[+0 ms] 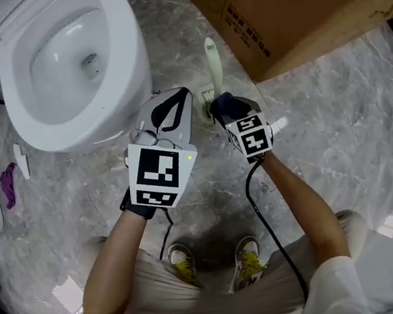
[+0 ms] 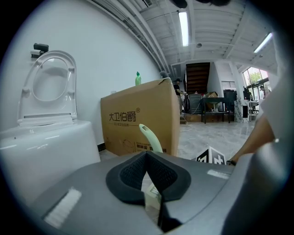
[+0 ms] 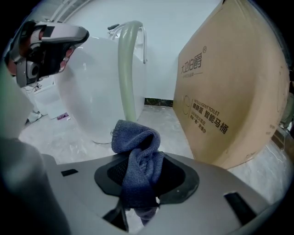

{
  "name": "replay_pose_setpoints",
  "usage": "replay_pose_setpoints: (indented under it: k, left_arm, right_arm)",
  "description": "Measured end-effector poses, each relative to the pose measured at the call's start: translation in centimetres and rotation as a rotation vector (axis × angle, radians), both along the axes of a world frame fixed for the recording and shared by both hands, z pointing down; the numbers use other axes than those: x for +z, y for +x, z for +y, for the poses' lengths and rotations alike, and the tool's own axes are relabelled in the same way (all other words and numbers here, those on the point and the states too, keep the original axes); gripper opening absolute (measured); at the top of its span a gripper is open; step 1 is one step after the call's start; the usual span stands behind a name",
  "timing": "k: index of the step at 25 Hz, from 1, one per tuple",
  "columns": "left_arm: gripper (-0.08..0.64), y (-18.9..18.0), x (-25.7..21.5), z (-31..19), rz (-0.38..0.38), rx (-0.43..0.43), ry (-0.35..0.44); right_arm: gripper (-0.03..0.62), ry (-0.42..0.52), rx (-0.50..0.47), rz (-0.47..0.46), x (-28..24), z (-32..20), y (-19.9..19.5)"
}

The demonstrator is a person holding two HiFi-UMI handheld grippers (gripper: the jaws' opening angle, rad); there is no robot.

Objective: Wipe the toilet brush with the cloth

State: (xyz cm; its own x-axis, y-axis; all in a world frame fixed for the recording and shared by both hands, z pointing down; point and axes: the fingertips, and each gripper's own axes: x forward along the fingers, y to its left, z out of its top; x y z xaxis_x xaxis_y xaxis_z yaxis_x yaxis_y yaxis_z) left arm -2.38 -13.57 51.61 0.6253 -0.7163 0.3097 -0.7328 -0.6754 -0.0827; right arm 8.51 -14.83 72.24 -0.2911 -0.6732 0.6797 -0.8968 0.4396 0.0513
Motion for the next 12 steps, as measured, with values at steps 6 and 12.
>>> replay_pose_setpoints:
  k: [6, 12]
  left_arm:
    - [0.002, 0.2, 0.7, 0.3, -0.022, 0.006, -0.009]
    - [0.002, 0.5, 1.4, 0.0, -0.021, 0.009, -0.023]
  right_arm:
    - [0.156, -0.042, -0.013, 0.009, 2.0, 0.4, -0.3]
    - [0.156, -0.071, -0.013, 0.008, 2.3, 0.8, -0.4]
